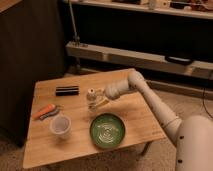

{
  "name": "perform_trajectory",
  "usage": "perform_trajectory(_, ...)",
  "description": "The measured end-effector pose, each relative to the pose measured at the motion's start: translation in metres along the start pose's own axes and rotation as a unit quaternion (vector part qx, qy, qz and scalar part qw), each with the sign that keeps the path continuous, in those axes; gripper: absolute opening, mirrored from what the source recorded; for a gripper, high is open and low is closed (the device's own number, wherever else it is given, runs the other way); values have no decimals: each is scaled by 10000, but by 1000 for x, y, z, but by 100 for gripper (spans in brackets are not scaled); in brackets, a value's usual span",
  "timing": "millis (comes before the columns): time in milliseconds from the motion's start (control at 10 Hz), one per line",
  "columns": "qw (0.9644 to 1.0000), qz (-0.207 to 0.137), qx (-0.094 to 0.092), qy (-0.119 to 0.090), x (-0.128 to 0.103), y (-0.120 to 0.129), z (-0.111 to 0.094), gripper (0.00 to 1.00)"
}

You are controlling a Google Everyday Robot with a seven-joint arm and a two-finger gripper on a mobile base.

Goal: Stand the bottle upright

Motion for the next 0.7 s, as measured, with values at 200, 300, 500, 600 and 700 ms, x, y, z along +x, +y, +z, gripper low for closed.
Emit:
perform_trajectory(200, 9999, 101, -42, -74, 5, 3, -2, 0)
perform_trajectory(300, 9998, 162, -92, -71, 6, 3, 1, 5)
perform_trajectory(500, 9994, 291, -188, -48, 12, 4, 5, 27)
perform_trajectory(600, 9992, 334, -209, -53, 16, 7, 5, 36)
perform_trajectory(700, 9991, 369, -219, -64, 20, 10, 6, 47)
